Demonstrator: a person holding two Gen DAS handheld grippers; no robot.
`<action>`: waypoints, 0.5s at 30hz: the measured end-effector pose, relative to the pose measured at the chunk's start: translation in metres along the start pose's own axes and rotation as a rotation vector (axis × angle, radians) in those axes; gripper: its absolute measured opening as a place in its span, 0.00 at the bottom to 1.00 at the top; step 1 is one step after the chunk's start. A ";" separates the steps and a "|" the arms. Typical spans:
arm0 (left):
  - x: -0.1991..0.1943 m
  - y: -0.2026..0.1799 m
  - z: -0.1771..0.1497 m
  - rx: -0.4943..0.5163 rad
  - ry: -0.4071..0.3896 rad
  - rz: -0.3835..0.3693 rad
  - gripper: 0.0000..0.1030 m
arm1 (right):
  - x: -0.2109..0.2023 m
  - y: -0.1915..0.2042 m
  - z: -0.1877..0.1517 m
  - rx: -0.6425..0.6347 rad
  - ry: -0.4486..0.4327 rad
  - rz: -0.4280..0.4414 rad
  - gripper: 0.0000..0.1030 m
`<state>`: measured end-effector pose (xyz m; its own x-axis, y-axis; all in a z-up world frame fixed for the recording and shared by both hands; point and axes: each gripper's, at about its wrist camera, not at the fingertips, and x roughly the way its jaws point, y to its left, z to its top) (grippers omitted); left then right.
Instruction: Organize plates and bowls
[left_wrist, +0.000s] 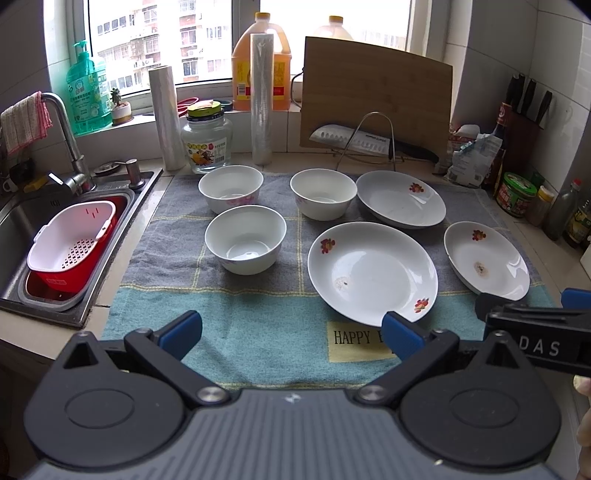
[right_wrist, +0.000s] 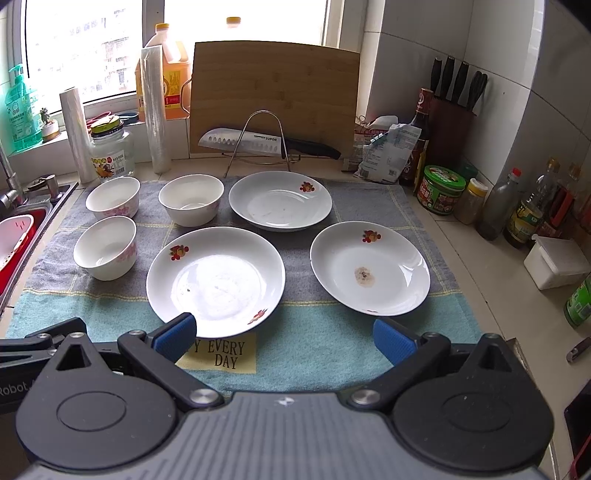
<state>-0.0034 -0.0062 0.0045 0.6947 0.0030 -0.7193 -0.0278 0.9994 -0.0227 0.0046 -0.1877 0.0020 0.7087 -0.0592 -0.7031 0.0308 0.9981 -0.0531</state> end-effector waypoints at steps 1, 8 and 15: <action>0.000 0.000 0.000 0.000 0.000 0.000 0.99 | 0.000 0.000 0.000 0.000 0.000 0.000 1.00; 0.000 0.000 0.001 0.000 0.001 -0.001 0.99 | -0.001 0.000 0.000 0.000 -0.001 -0.002 1.00; -0.001 0.001 0.001 0.001 -0.001 -0.003 0.99 | -0.003 0.001 0.001 -0.003 -0.005 -0.009 1.00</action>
<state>-0.0031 -0.0050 0.0057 0.6956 0.0002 -0.7185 -0.0253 0.9994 -0.0242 0.0035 -0.1861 0.0043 0.7122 -0.0683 -0.6987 0.0350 0.9975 -0.0619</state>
